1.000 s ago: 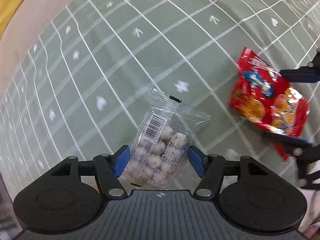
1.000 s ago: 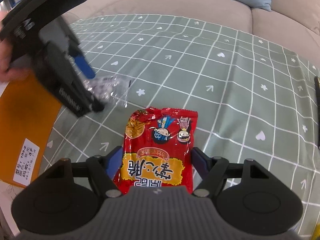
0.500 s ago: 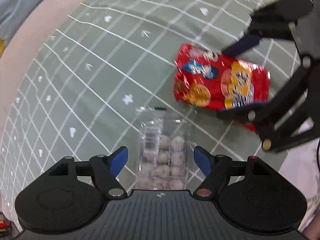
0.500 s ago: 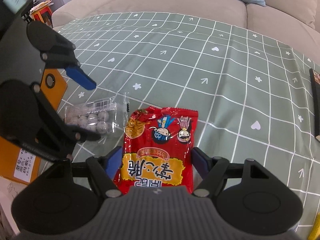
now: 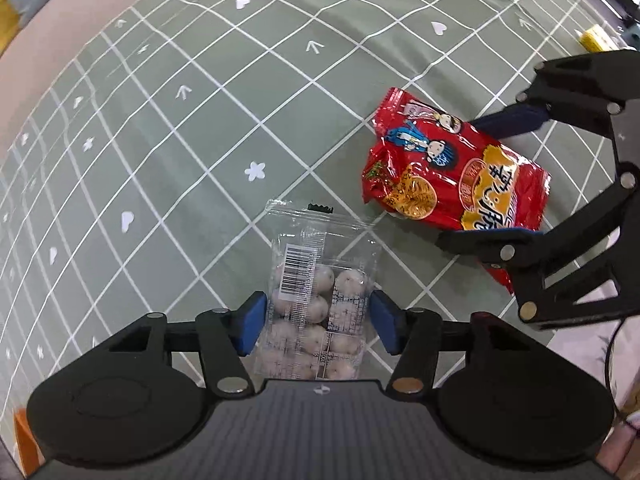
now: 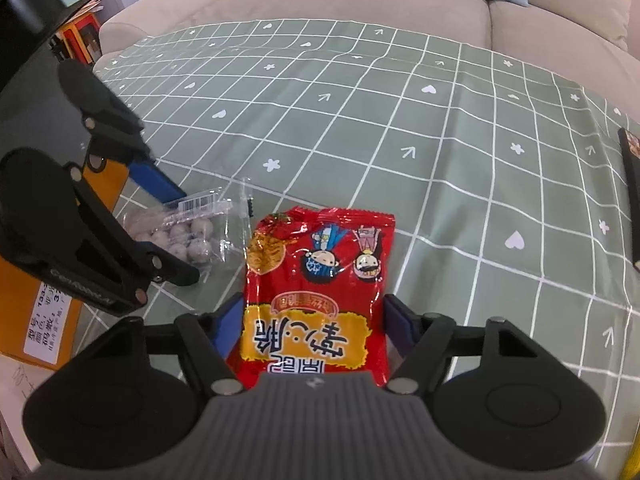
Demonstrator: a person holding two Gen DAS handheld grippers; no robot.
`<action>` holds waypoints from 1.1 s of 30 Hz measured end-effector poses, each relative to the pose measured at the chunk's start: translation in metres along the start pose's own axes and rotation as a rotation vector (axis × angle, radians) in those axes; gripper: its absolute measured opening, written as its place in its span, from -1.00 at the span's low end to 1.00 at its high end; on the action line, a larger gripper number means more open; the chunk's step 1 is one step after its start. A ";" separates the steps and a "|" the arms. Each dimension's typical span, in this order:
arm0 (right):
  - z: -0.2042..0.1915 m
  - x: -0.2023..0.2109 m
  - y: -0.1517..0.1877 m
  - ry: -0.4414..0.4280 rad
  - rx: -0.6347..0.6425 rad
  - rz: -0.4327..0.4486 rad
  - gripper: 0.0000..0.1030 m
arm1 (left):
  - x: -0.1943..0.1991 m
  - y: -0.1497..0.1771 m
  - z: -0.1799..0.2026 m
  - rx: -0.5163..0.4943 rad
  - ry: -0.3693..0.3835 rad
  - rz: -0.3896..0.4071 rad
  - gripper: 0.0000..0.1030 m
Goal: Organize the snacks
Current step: 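Lift both held packs and carry them into the orange box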
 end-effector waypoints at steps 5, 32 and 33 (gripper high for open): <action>-0.004 0.005 0.006 0.007 -0.033 -0.028 0.33 | 0.016 0.004 0.019 0.098 -0.018 0.031 0.19; -0.073 0.122 0.051 0.067 -0.159 0.235 0.33 | 0.177 0.110 0.029 0.699 0.126 0.560 0.18; -0.078 0.127 0.051 0.056 -0.155 0.253 0.33 | 0.182 0.116 0.026 0.714 0.126 0.571 0.18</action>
Point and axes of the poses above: each gripper's, at about its wrist camera, not at the fingertips, and x roughly against the way its jaws point, z to its right, y to its underside, the point moved 3 cm from there along -x, roughly the way its jaws point, and after that the axes turned 1 degree about -y, right-handed, at the moved point
